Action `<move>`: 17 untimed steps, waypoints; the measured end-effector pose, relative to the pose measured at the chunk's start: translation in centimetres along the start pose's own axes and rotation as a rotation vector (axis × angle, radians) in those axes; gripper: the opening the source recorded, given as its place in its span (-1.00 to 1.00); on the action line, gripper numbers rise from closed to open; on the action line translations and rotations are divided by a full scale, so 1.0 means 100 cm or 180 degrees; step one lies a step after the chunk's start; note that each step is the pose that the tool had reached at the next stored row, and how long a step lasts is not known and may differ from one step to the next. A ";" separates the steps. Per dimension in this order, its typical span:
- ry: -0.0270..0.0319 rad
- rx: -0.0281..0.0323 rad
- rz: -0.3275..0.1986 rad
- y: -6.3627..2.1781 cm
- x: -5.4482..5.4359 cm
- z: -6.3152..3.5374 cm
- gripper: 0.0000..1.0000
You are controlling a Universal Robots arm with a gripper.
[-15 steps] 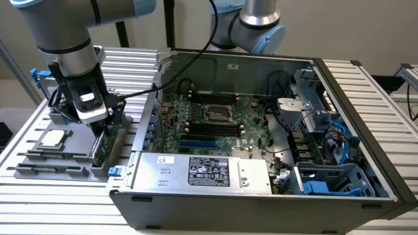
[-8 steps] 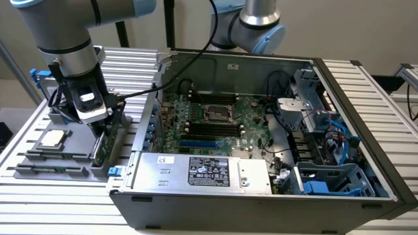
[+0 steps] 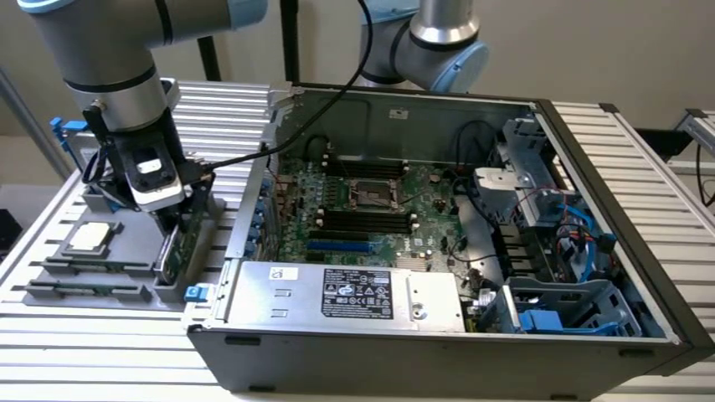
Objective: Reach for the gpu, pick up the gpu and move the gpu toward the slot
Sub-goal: 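Pick up the gpu and move the gpu toward the slot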
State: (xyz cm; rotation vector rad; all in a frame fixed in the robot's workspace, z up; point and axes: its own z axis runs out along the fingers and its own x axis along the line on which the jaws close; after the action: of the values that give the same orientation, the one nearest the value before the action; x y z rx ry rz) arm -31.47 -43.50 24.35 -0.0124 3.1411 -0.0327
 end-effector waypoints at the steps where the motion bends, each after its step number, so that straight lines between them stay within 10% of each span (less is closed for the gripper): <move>1: 0.0006 -0.0001 0.0000 0.0000 0.000 0.0000 -0.47; 9: 0.0058 -0.0013 -0.0001 0.0000 0.000 -0.0012 -0.47; 17: 0.0063 -0.0013 -0.0001 -0.0002 0.000 -0.0072 -0.47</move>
State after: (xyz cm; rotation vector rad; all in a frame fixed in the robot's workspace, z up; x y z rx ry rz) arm -31.45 -43.50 25.08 -0.0128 3.1609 -0.0264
